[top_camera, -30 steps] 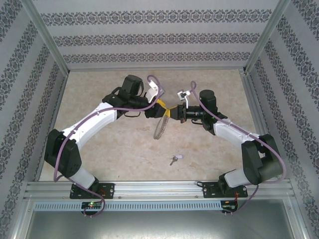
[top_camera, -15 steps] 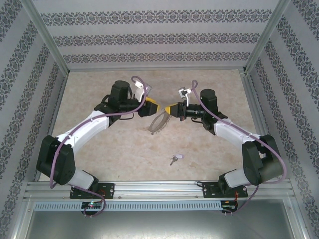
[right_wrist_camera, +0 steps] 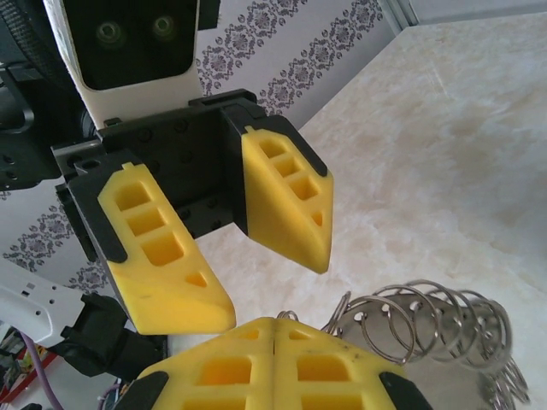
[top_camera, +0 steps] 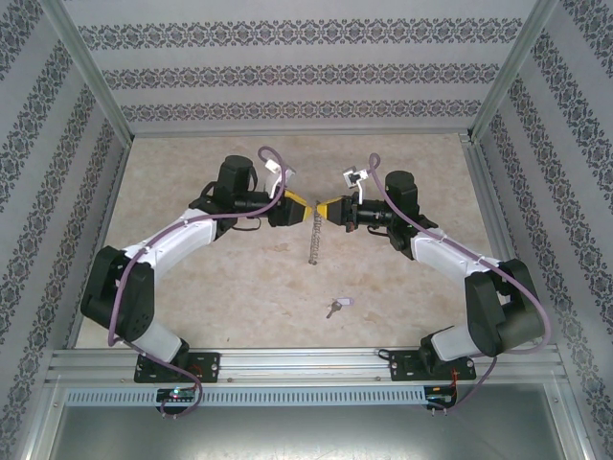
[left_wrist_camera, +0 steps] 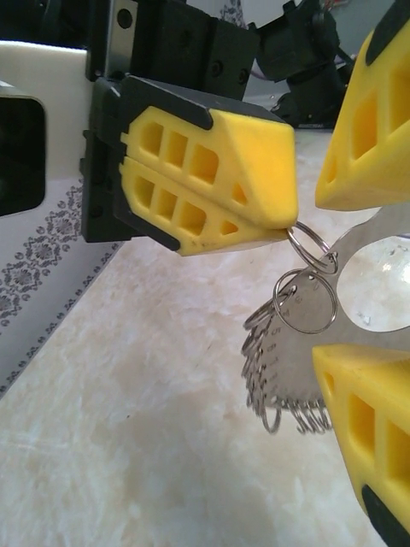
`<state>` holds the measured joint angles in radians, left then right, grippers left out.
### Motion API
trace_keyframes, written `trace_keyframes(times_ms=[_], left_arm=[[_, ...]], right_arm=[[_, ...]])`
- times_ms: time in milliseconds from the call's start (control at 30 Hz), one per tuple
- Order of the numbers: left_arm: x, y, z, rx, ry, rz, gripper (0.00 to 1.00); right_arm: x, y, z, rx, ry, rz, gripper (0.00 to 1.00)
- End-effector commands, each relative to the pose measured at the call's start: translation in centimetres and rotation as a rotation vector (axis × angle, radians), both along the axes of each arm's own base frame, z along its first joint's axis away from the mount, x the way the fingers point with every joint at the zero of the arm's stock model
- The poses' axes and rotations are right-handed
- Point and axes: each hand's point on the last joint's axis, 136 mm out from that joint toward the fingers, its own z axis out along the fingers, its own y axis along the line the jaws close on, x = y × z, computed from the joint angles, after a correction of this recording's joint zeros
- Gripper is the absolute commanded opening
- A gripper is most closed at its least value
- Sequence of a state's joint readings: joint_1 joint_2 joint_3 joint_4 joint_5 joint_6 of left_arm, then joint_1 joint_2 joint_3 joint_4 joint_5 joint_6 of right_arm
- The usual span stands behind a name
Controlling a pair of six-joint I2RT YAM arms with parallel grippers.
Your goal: Put the keys on the keyring
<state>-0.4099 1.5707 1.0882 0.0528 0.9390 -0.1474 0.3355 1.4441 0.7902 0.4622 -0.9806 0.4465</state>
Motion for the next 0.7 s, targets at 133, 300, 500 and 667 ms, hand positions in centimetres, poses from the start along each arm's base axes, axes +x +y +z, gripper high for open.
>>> trace_keyframes(times_ms=[133, 300, 500, 667], left_arm=[[-0.8, -0.5, 0.3, -0.071, 0.022, -0.082, 0.43], [-1.0, -0.5, -0.2, -0.072, 0.038, -0.084, 0.43], [0.1, 0.3, -1.6, -0.042, 0.027, 0.023, 0.40], [1.1, 0.7, -2.8, -0.011, 0.055, 0.109, 0.42]], right_arm=[[1.0, 0.1, 1.7, 0.029, -0.064, -0.001, 0.00], [1.2, 0.2, 1.3, 0.027, -0.055, -0.002, 0.00], [2.1, -0.3, 0.0, 0.006, -0.011, -0.054, 0.00], [5.8, -4.5, -3.3, -0.044, 0.152, -0.322, 0.21]])
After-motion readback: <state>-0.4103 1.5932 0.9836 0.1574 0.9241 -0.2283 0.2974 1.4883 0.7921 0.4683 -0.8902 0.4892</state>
